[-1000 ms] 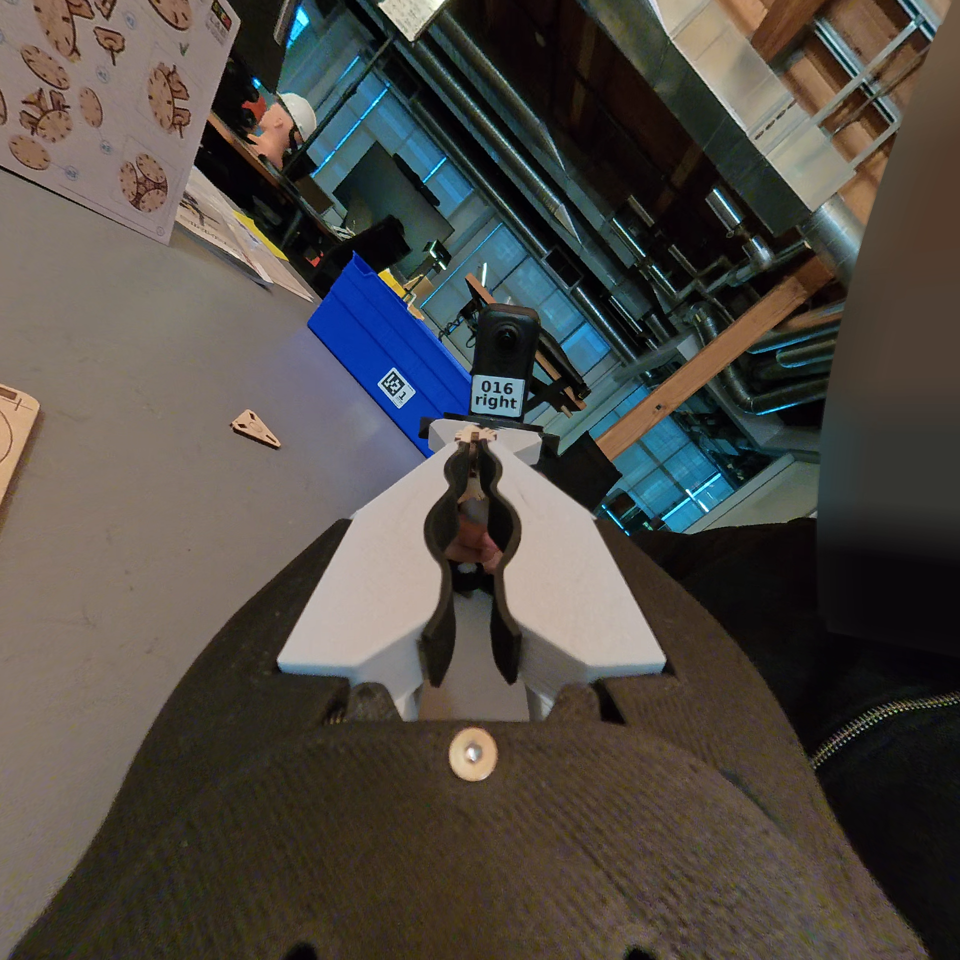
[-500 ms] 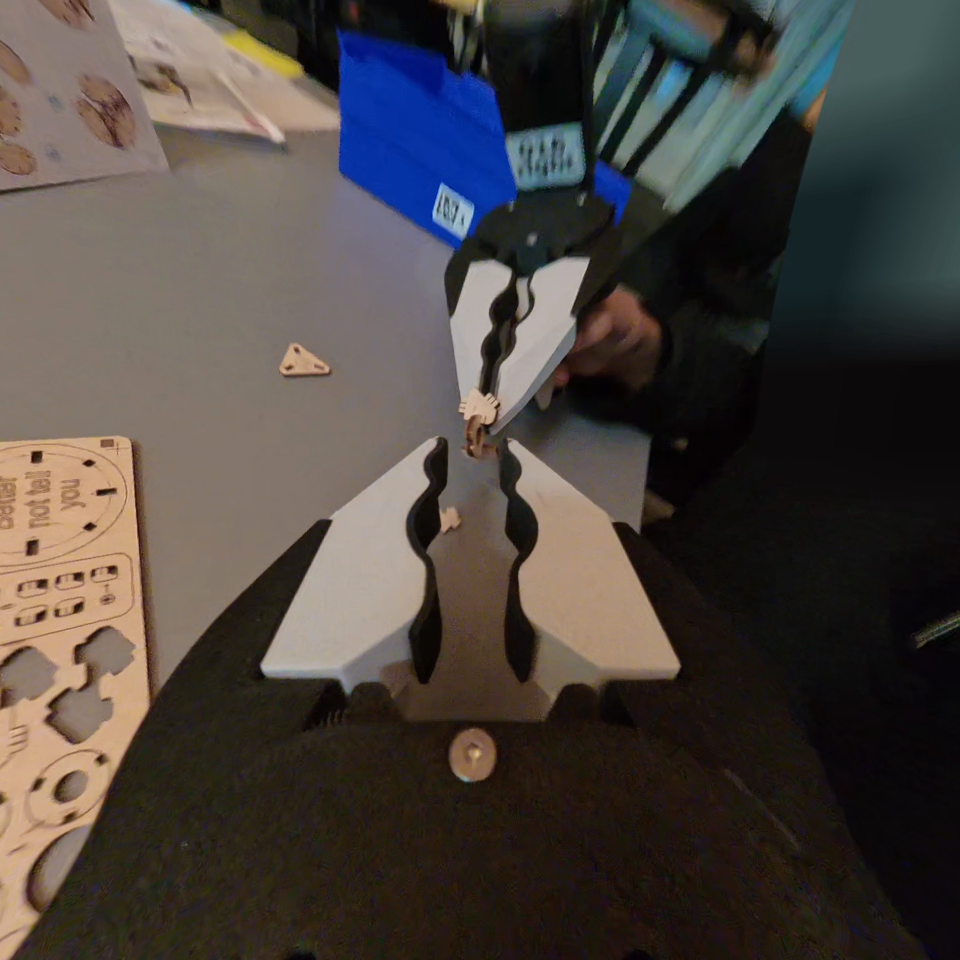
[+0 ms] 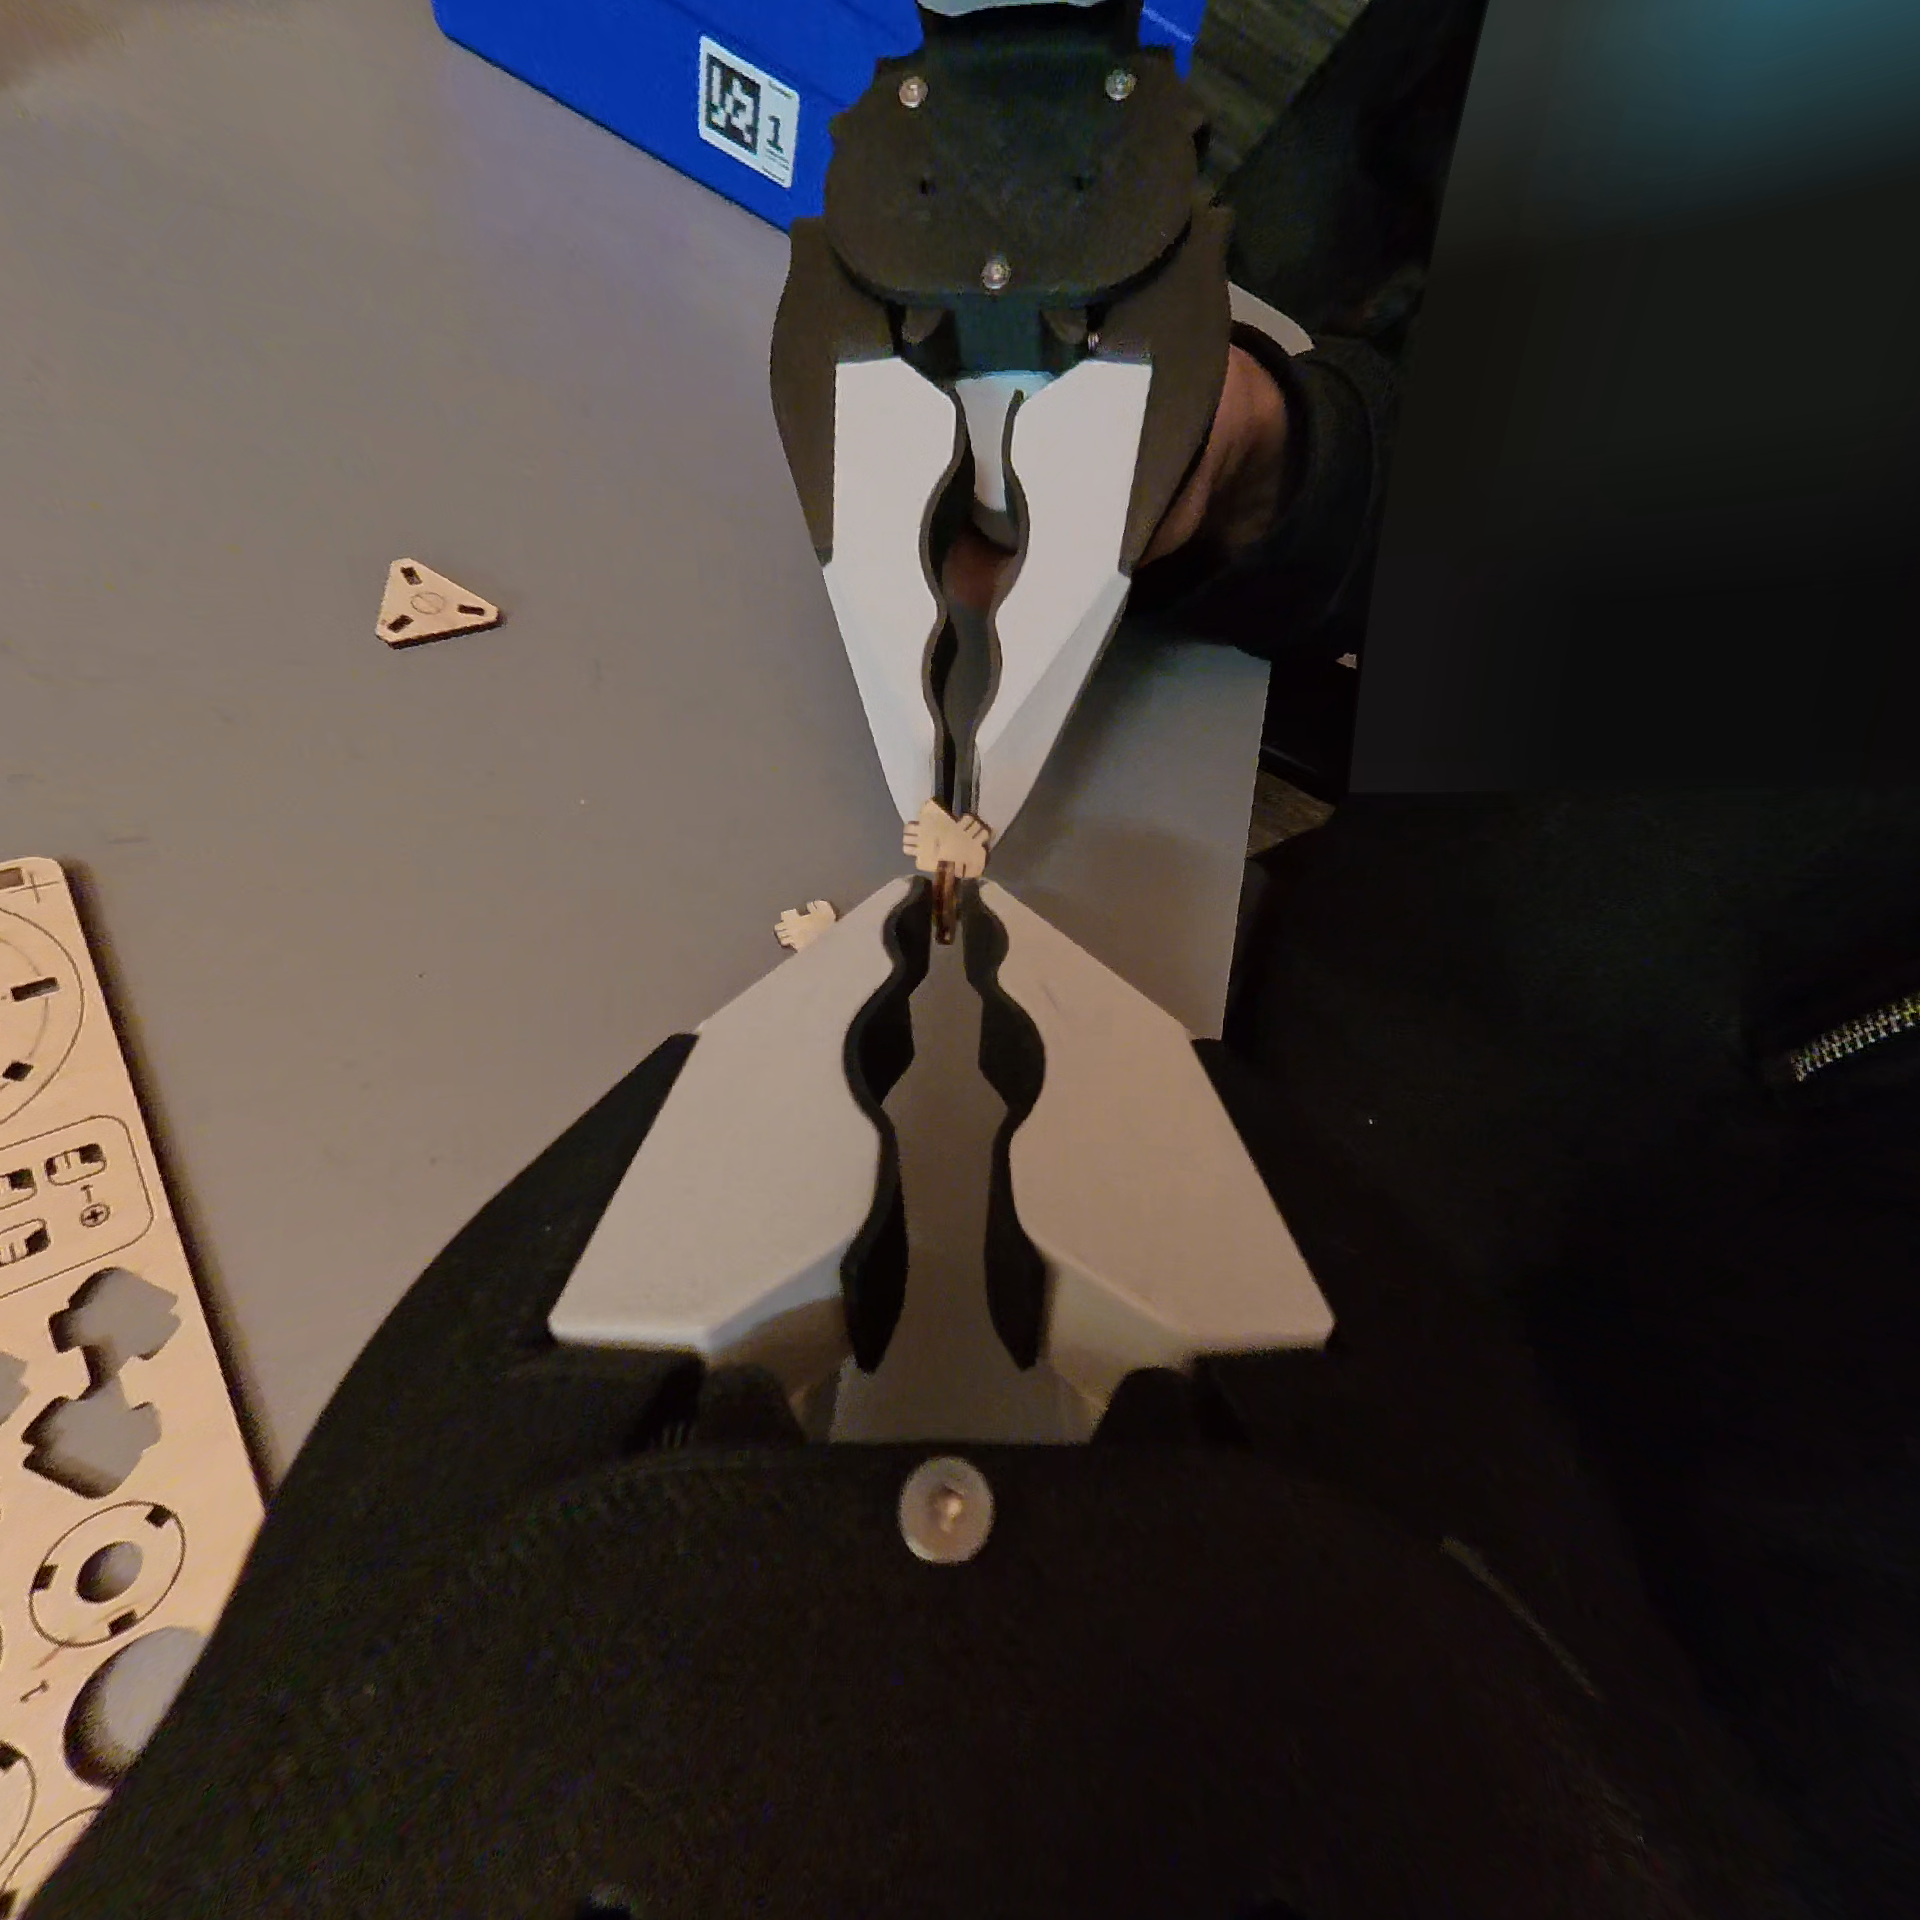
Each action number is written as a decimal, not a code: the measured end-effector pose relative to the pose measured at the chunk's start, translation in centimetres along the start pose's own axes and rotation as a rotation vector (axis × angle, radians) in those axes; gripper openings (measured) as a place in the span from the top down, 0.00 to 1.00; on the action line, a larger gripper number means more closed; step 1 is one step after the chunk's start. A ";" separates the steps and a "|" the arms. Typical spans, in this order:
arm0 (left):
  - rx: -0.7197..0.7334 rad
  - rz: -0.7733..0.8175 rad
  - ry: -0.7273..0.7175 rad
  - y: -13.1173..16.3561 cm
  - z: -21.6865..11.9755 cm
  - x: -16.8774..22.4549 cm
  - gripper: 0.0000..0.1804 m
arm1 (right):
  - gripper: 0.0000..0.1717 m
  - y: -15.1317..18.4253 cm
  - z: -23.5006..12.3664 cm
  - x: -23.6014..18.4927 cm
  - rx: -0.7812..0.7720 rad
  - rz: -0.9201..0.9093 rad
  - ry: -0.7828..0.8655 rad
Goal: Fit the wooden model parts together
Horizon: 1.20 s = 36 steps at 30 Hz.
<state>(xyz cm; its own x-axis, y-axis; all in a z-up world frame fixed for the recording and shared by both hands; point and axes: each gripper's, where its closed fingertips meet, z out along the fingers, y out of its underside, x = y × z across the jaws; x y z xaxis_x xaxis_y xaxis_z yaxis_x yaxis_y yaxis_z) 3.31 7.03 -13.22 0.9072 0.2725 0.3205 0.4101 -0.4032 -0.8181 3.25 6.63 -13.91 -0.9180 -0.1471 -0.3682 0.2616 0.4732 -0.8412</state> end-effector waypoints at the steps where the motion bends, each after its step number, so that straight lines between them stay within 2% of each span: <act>1: -0.001 0.000 0.001 0.0 0.0 0.0 1.00 | 1.00 0.0 0.1 -0.1 -0.003 -0.004 -0.003; 22: 0.003 -0.070 0.110 0.6 0.2 0.6 0.97 | 1.00 0.5 0.4 -0.7 -0.032 -0.022 -0.036; 28: -0.034 -0.090 0.108 1.3 0.5 0.4 1.00 | 1.00 1.0 0.7 -0.5 -0.052 -0.034 -0.023; 30: 0.010 -0.126 0.094 0.8 0.3 -0.2 1.00 | 0.99 0.3 0.4 0.2 -0.007 -0.048 0.021; 33: 0.152 -0.249 0.089 -0.8 -0.4 -1.7 1.00 | 0.92 -1.8 -1.0 1.4 0.122 -0.060 0.101; 35: 0.359 -0.383 0.121 -2.9 -1.4 -3.1 1.00 | 0.92 -4.0 -2.9 2.1 0.261 -0.131 0.215; 36: 0.501 -0.472 0.180 -4.1 -2.3 -3.7 1.00 | 0.91 -5.3 -4.3 2.2 0.350 -0.237 0.319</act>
<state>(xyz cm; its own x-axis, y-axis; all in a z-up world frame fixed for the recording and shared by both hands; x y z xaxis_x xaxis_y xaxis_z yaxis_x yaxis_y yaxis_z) -1.48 5.65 -9.96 0.6627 0.1535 0.7330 0.7096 0.1843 -0.6801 -1.42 7.57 -8.52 -0.9949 0.0824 -0.0590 0.0695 0.1323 -0.9888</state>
